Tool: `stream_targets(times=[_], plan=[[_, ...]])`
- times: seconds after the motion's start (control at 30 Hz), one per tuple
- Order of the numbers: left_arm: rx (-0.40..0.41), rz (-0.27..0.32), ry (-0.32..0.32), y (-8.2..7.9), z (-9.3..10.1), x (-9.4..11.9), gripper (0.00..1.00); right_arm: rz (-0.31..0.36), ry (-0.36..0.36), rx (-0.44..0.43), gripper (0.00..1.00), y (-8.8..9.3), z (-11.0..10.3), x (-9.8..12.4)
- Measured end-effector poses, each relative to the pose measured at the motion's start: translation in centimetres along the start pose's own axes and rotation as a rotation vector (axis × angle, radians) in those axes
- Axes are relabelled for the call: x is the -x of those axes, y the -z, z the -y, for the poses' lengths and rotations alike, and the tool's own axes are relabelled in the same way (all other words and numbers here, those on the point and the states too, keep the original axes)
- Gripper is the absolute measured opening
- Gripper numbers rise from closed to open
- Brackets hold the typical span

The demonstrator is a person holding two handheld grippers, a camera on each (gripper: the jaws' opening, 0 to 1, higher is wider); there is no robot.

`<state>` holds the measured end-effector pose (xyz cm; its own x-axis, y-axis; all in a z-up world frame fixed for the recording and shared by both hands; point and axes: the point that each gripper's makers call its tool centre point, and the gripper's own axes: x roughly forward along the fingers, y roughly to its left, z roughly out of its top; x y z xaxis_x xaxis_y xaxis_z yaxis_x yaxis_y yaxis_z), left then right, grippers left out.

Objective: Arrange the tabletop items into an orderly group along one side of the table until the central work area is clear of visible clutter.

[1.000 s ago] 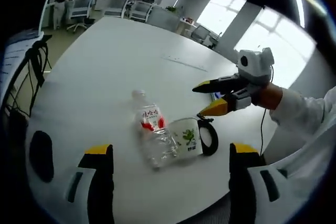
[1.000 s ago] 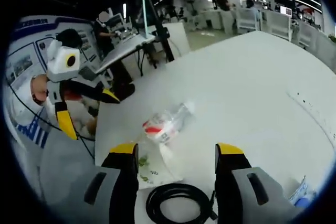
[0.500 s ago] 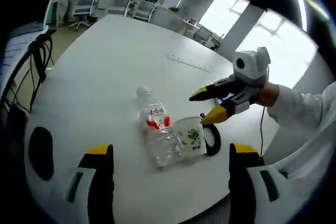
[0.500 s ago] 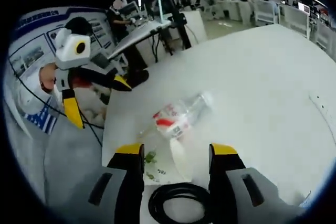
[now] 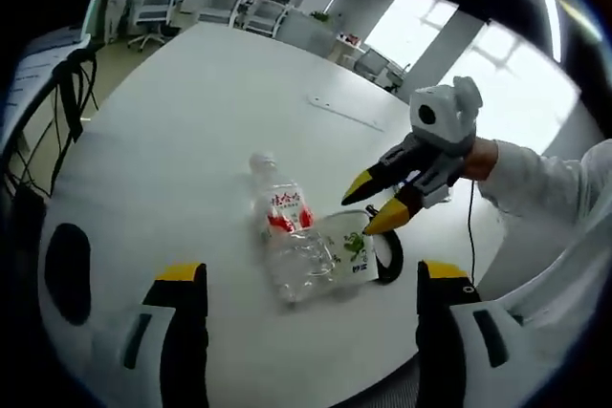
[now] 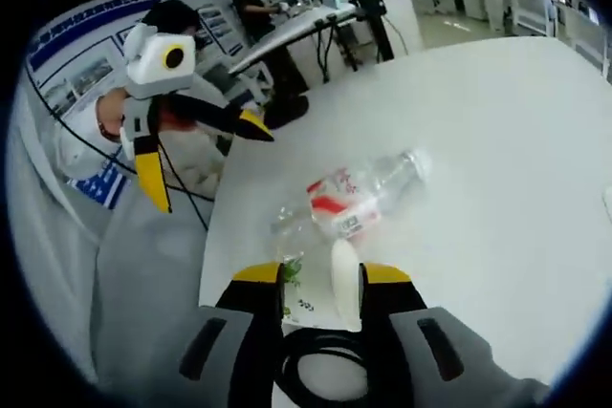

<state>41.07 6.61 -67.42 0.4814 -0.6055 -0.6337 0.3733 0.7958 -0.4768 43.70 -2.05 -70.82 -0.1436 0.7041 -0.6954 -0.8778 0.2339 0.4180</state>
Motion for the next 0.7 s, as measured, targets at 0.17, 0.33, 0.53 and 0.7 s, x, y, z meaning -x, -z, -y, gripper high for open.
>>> stream_targets(times=[0.17,0.33,0.53,0.7], plan=[[-0.005,-0.002,0.003,0.1,0.0,-0.3,0.92,-0.022,-0.052,-0.009,0.23,0.4,-0.2,-0.2],[0.002,-0.001,0.007,0.2,0.0,-0.7,0.92,-0.029,-0.086,-0.021,0.14,0.6,-0.5,-0.2],[0.008,-0.010,0.008,0.5,0.0,-1.0,0.91,-0.031,-0.105,-0.033,0.08,0.7,-0.7,-0.1],[0.008,-0.012,0.014,0.6,0.2,-1.1,0.91,-0.036,-0.138,-0.051,0.05,0.6,-1.5,0.2]])
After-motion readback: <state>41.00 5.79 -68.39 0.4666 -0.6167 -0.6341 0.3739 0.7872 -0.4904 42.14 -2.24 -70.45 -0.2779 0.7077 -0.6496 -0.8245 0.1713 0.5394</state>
